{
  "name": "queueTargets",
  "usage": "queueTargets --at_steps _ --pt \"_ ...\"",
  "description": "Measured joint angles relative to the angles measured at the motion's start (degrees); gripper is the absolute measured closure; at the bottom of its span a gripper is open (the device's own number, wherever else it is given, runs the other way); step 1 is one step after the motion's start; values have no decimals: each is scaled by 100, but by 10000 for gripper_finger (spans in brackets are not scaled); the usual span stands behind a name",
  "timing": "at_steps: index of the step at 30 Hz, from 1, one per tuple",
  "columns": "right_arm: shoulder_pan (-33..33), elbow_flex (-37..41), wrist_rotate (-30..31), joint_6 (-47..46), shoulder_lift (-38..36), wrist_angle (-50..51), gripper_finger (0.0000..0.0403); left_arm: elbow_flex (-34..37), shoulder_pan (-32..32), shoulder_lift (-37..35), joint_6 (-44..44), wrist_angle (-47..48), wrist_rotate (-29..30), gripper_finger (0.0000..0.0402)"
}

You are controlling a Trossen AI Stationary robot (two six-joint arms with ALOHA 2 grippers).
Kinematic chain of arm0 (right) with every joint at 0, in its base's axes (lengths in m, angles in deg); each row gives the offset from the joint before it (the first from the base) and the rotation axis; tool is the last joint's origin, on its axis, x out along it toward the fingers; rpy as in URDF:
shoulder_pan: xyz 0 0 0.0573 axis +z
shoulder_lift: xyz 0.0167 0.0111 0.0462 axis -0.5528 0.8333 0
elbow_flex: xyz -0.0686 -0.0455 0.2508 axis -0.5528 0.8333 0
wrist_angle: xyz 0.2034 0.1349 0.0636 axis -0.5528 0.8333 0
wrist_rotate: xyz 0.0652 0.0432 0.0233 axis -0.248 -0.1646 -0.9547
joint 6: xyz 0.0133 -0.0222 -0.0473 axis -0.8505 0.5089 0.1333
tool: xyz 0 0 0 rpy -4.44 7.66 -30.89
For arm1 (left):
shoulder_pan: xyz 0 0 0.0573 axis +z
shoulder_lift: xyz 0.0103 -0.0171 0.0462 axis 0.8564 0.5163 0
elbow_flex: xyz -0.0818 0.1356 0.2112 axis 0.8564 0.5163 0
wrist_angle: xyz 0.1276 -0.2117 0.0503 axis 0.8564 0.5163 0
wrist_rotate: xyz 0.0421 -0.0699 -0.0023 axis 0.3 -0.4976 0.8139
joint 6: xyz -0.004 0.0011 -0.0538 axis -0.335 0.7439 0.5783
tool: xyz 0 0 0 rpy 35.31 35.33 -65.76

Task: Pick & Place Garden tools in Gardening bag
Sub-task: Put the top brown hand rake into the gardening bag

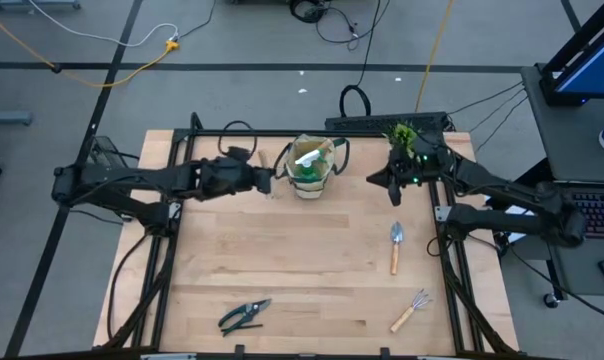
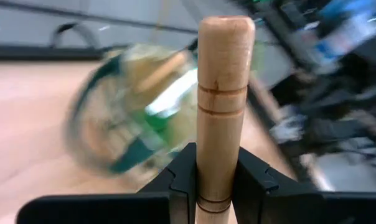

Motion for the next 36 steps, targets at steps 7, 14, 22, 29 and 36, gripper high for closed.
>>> queueTargets --at_steps 7,14,22,29,36 --pt "2 440 -2 -253 -488 -35 403 -8 -364 -372 718 1270 706 337" --pt "2 611 -33 -391 -870 -32 403 -395 -586 -454 950 2859 1076 337" --pt "2 620 -42 -423 -1106 -9 403 -1603 -471 -436 115 4367 1798 337" --pt "2 620 -33 -414 -1139 -7 403 -2436 37 -432 -1224 4598 2137 337" --pt "2 620 155 -462 -1137 -31 403 -2824 778 -432 -2909 3823 2081 337"
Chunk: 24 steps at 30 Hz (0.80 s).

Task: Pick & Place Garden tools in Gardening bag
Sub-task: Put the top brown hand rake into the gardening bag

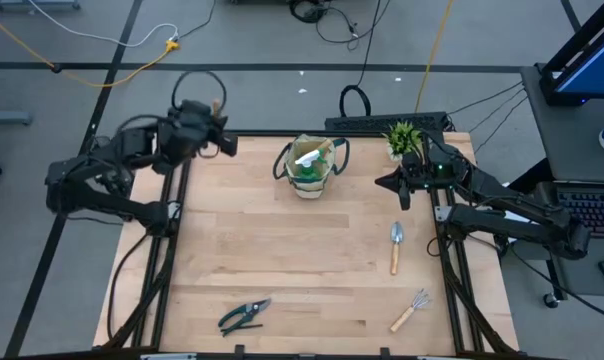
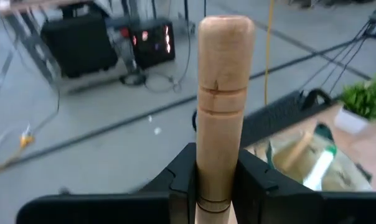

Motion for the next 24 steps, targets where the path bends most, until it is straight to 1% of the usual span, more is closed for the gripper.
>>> queueTargets --at_steps 2,4,9,15,24 --pt "0 0 16 -4 0 -2 403 -14 232 -2 -555 -518 -207 337" --pt "2 0 125 -55 0 -2 403 -14 472 0 -1058 -994 -561 337" --pt "0 0 151 -89 0 -4 403 -19 1043 140 -1806 -2000 -1561 337" --pt "0 0 166 -152 0 -2 403 -16 1554 610 -2209 -2923 -3010 337" --pt "0 0 166 -225 0 -1 403 -14 1937 1543 -2269 -4245 -4522 337"
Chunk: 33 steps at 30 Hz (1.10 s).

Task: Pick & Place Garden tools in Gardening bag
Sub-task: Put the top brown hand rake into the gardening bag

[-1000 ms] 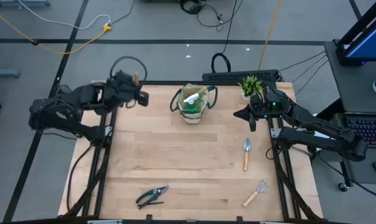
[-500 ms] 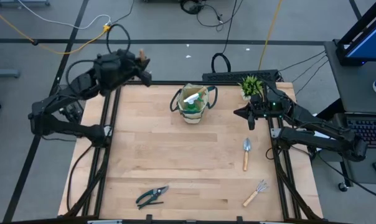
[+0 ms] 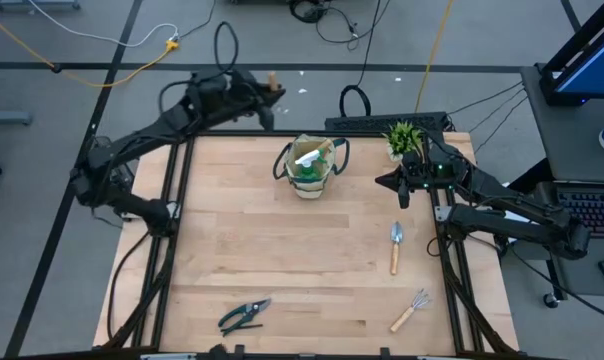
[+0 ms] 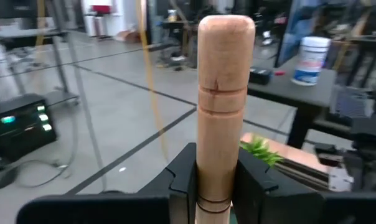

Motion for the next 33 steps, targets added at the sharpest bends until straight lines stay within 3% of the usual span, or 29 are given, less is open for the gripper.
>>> queueTargets --at_steps 17,33 --pt "0 0 -2 -20 2 3 403 2 164 1329 40 -1151 -1437 337" --pt "0 0 1 -143 2 7 403 4 97 2151 203 -1367 -1923 337"
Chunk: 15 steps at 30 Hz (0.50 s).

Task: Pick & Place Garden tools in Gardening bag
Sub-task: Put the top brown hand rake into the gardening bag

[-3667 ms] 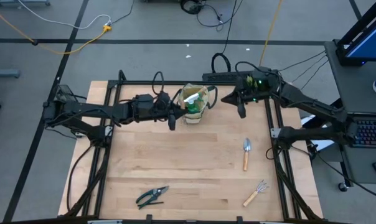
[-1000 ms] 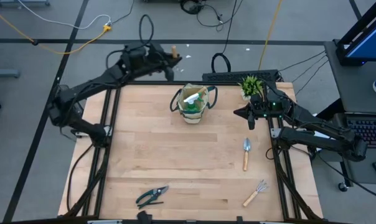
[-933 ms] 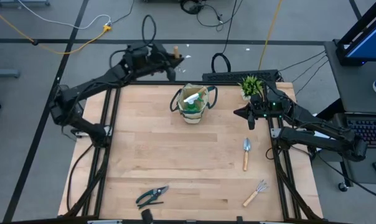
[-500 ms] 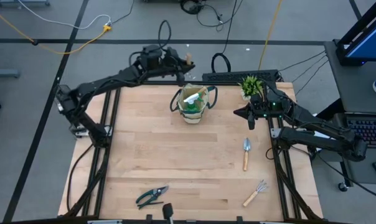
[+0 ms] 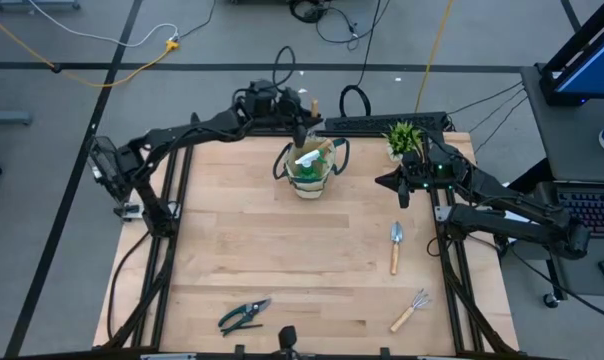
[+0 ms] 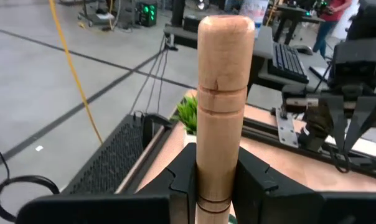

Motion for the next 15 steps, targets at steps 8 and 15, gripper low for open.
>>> queueTargets --at_steps 8,15 --pt "0 0 1 -6 0 1 403 -2 -133 332 -16 176 -50 337" --pt "-1 0 -1 -6 0 11 403 7 -171 451 -135 595 274 337"
